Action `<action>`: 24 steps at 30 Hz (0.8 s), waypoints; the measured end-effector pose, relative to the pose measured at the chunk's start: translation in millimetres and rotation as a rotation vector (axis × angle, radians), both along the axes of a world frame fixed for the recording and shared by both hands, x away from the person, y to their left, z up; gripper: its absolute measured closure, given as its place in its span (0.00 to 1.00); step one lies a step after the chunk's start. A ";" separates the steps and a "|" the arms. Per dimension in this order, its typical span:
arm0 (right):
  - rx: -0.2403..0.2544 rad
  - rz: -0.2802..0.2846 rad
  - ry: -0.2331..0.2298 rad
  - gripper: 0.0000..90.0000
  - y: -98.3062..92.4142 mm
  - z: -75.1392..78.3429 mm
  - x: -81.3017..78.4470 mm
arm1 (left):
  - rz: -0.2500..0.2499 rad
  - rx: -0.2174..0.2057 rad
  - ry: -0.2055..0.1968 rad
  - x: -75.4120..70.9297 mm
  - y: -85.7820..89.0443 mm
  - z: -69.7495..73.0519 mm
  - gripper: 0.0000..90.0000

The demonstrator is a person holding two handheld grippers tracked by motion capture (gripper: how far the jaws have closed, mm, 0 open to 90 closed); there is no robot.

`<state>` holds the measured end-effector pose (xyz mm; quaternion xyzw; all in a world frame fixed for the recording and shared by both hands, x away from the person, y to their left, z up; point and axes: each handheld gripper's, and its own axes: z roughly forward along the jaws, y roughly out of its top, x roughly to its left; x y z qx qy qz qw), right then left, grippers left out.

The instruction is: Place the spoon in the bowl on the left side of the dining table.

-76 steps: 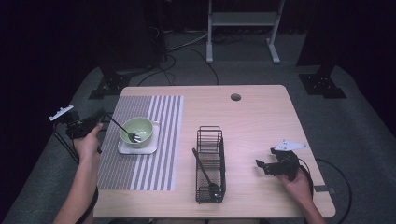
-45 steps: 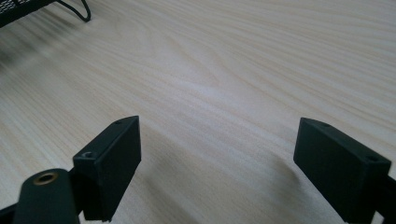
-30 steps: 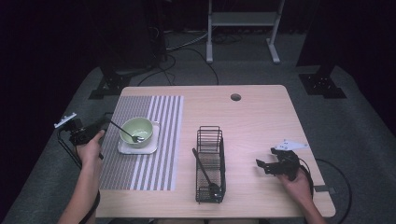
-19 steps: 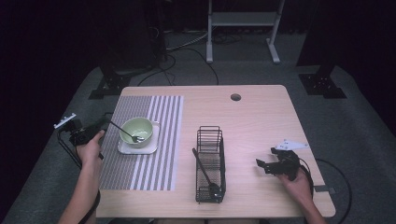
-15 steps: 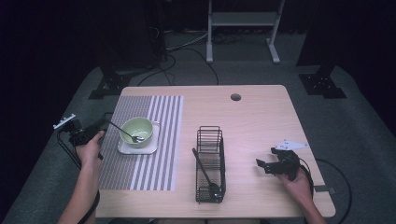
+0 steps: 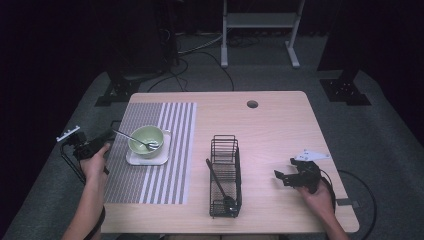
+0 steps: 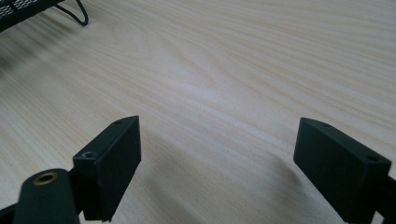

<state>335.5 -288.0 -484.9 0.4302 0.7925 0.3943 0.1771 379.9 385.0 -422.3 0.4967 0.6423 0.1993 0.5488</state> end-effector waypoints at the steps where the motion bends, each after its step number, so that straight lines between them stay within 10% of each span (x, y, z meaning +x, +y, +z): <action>1: 0.002 0.001 -0.001 0.15 -0.4 0.1 0.0 | -0.003 0.000 -0.001 -0.6 -0.4 0.0 0.92; 24: -0.001 0.007 -0.002 0.15 0.1 0.0 -0.1 | -0.058 0.109 0.003 -20.4 -11.3 3.6 0.78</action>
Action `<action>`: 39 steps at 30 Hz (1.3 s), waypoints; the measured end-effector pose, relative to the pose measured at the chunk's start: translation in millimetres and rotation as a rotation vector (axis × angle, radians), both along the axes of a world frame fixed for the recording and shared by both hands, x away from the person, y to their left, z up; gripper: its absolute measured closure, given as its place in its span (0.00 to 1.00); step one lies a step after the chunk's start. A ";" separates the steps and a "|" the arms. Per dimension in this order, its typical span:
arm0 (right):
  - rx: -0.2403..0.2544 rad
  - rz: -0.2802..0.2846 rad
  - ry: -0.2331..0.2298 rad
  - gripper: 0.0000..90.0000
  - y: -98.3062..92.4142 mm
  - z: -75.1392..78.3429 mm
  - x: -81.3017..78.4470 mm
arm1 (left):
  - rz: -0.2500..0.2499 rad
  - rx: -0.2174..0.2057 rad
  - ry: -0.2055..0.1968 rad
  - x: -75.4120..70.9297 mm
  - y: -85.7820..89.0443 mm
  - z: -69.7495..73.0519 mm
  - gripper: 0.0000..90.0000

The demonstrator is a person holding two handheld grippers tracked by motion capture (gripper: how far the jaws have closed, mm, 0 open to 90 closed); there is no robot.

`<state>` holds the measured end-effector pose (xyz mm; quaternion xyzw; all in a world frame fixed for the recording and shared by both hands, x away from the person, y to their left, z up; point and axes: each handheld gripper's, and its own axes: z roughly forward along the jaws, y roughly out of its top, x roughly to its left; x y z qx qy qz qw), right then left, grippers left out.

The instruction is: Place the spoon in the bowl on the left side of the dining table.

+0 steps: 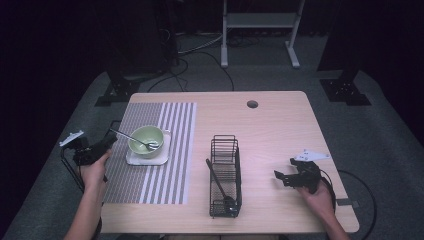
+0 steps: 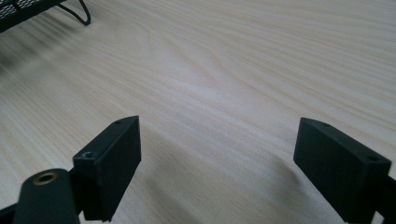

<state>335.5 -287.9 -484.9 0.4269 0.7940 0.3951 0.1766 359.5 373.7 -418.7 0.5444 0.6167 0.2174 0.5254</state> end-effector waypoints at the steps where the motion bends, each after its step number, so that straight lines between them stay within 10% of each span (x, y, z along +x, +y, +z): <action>1: 0.000 0.000 0.000 0.16 0.1 0.0 0.0 | -0.002 0.000 -0.005 -1.4 -0.8 0.1 0.77; 39: 0.005 -0.008 0.005 0.16 -0.4 -0.1 0.4 | -0.060 0.074 0.038 -27.6 -25.6 -14.3 0.28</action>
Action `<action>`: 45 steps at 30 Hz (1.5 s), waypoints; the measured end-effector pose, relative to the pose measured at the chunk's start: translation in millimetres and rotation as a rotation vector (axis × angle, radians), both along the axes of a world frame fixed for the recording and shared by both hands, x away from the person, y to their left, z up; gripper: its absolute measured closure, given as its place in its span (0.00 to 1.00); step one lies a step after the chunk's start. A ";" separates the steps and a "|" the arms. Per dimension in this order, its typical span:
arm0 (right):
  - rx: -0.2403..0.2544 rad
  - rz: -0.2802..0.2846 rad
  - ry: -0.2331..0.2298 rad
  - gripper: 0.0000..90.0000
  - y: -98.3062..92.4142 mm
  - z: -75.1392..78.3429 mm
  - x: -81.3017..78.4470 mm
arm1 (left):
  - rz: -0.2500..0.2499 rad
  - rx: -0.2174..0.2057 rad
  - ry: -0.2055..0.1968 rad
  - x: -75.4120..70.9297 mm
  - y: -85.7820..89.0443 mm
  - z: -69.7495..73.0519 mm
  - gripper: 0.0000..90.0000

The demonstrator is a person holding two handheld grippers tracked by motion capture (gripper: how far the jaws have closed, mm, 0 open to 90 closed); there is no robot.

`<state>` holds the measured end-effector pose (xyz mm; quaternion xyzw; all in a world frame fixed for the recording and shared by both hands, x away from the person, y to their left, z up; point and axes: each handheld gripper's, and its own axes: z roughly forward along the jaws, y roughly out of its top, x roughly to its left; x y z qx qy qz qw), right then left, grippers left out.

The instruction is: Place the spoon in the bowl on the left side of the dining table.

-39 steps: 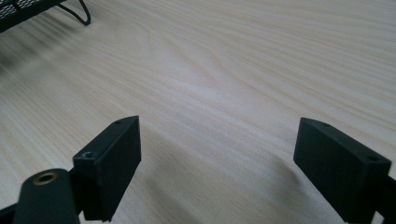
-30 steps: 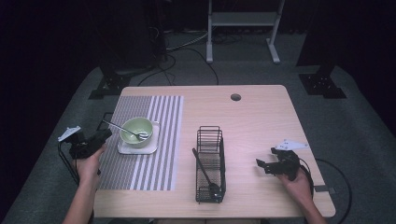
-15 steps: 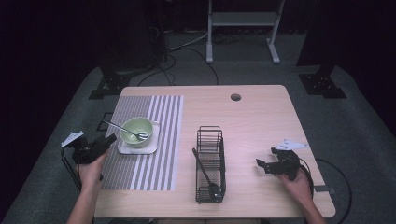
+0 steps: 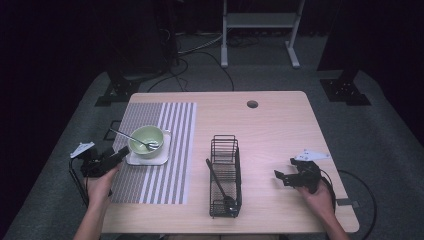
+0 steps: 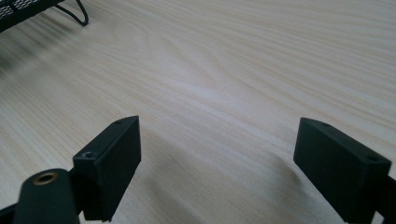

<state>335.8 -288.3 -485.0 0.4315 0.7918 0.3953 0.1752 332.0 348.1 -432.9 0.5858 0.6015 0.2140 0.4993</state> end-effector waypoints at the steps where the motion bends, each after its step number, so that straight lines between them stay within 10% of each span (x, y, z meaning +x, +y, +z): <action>1: 0.000 0.000 0.000 0.15 0.0 0.0 0.0 | -0.002 0.003 0.001 -0.4 -0.7 -0.5 0.28; 45: 0.002 0.000 -0.001 0.16 -0.4 0.2 -0.2 | -0.109 0.077 -0.012 -12.2 -32.8 7.0 0.11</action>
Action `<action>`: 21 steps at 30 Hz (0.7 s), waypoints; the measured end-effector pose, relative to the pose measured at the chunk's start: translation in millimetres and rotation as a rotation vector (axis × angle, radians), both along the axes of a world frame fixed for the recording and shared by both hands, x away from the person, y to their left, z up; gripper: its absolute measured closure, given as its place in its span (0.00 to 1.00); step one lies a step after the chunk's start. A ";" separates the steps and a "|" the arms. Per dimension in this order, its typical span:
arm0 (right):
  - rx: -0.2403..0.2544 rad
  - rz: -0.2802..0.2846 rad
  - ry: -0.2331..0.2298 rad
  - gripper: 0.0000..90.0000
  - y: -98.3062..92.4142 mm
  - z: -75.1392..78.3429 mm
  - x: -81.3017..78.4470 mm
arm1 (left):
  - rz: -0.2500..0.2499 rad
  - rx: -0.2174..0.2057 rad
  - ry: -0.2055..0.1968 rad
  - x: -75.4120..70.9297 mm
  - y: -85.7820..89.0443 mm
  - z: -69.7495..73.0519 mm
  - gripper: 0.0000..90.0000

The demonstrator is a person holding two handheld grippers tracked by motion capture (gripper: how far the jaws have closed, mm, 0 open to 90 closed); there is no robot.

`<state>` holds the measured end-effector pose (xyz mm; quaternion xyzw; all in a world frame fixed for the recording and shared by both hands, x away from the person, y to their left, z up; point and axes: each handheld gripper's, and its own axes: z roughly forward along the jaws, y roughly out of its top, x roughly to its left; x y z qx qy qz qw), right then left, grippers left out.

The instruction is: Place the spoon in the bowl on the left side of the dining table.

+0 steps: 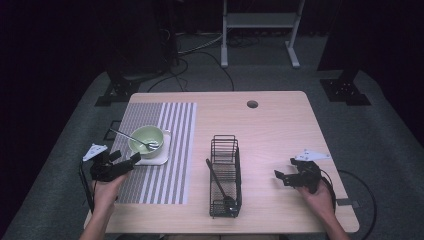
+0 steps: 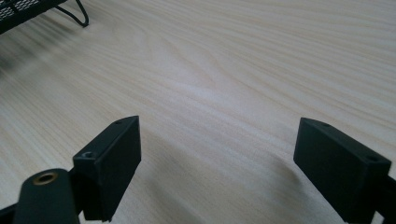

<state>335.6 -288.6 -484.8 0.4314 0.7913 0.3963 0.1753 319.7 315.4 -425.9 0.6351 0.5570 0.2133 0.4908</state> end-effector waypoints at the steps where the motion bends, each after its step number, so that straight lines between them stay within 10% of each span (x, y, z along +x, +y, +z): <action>1: 0.000 0.000 0.000 0.16 0.0 0.0 0.0 | -0.003 0.001 0.000 -0.1 -0.9 0.2 0.11; 21: -0.005 0.001 -0.001 0.16 -0.1 0.0 -0.4 | -0.070 0.019 -0.010 -2.1 -21.9 3.7 0.11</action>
